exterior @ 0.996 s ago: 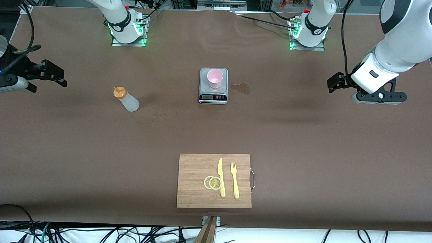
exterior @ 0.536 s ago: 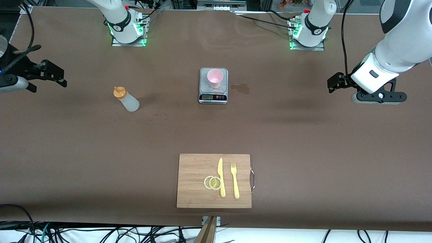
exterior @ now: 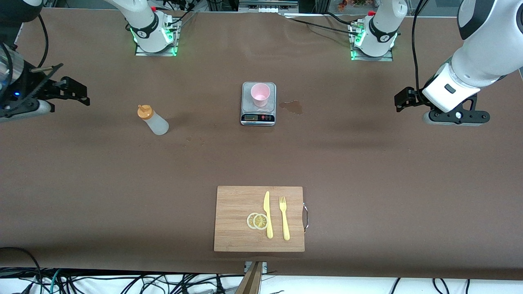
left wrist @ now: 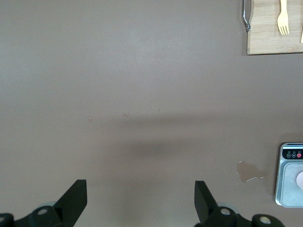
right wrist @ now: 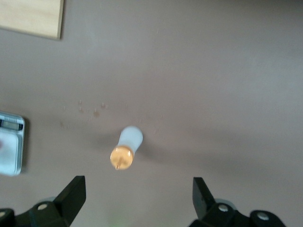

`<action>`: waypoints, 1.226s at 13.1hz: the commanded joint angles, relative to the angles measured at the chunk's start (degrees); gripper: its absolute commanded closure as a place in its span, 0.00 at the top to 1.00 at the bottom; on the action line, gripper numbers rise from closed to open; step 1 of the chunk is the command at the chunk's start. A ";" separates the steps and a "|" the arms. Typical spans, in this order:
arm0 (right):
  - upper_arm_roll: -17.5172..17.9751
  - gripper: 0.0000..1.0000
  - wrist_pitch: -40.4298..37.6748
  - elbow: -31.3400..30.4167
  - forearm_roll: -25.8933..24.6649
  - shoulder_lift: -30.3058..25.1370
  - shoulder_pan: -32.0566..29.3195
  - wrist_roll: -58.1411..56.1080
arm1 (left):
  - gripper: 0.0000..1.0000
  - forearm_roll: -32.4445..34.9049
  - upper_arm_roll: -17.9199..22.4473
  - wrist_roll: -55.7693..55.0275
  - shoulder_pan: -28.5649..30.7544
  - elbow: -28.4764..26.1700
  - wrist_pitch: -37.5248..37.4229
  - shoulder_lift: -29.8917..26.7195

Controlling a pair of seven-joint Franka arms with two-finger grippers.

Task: Add sauce to pink cup with both arms
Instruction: 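Reach the right gripper toward the orange-capped squeeze bottle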

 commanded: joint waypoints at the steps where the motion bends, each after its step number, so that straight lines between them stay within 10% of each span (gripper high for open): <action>1: 0.46 1.00 -6.99 1.17 0.76 2.13 2.00 -0.63 | 1.00 -0.82 0.12 0.93 -0.03 -0.36 -0.66 -1.07; 9: 0.03 1.00 -4.40 -4.00 6.20 2.06 -1.41 -33.90 | 1.00 -0.99 0.04 0.84 -0.03 -0.36 -0.66 -1.07; 16: 0.03 1.00 2.73 -12.62 22.01 3.37 -10.81 -67.63 | 1.00 -0.99 -0.23 0.84 -0.03 -0.36 -0.74 -1.07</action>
